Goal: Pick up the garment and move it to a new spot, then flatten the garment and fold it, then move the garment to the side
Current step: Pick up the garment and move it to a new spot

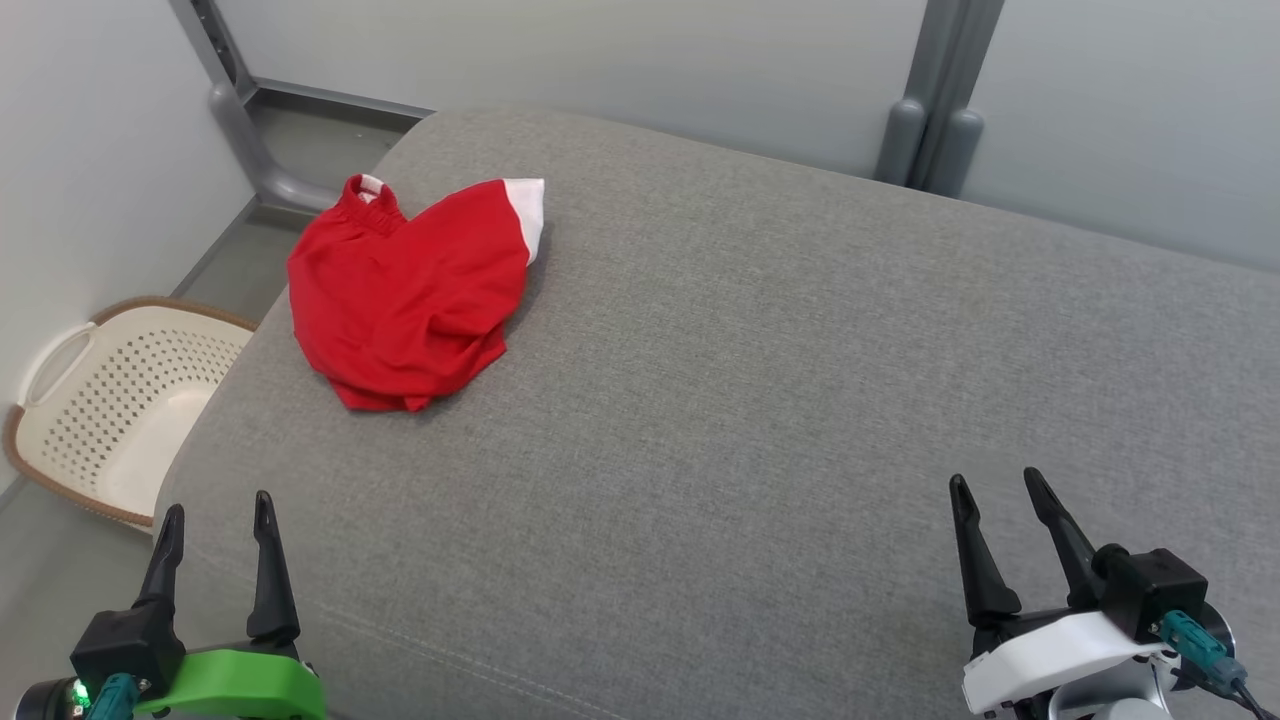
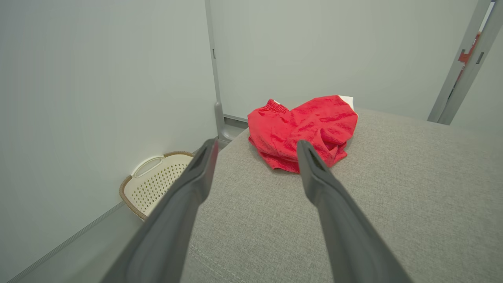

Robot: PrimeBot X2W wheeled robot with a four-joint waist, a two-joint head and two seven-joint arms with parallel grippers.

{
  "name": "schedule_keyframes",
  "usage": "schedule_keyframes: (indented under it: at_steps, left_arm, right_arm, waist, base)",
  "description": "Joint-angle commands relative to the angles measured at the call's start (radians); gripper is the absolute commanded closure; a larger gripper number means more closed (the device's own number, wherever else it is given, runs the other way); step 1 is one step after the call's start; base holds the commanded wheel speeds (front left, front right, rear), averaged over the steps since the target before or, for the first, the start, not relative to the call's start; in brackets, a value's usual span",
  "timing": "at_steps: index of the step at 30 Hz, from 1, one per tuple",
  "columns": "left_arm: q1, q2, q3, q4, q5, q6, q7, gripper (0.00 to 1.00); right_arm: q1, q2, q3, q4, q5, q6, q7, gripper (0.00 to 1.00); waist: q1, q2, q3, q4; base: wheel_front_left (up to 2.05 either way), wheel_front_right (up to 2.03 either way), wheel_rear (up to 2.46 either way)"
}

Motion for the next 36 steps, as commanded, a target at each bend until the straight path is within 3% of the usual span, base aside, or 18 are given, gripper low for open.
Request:
schedule_keyframes:
  at_steps: [1,12,22,36]
  left_arm:
    - [0.005,0.003,0.006,0.0,-0.002,0.002,0.0,0.0]
    - [0.02,0.001,0.023,0.001,-0.004,0.005,0.0,0.0]
    - [-0.016,0.006,0.026,0.012,-0.007,0.002,0.0,0.0]
    - [-0.301,0.085,0.015,0.039,-0.04,-0.011,0.0,0.0]
  right_arm:
    - [-0.01,-0.005,-0.001,0.002,0.0,-0.002,-0.002,0.0]
    - [-0.01,-0.006,0.003,0.004,-0.002,-0.002,-0.002,0.0]
    - [-0.024,-0.014,0.002,0.0,-0.006,-0.002,-0.002,0.0]
    - [-0.096,-0.07,-0.04,-0.048,-0.03,-0.002,0.004,0.0]
  waist:
    - [0.0,0.0,0.009,0.033]
    - [0.0,0.0,0.007,0.064]
    - [0.0,0.0,0.019,0.039]
    - [0.0,0.0,0.175,-0.114]
  base:
    - [0.0,0.0,0.0]
    - [0.0,0.0,0.0]
    - [0.0,0.0,0.0]
    - [0.0,0.0,0.0]
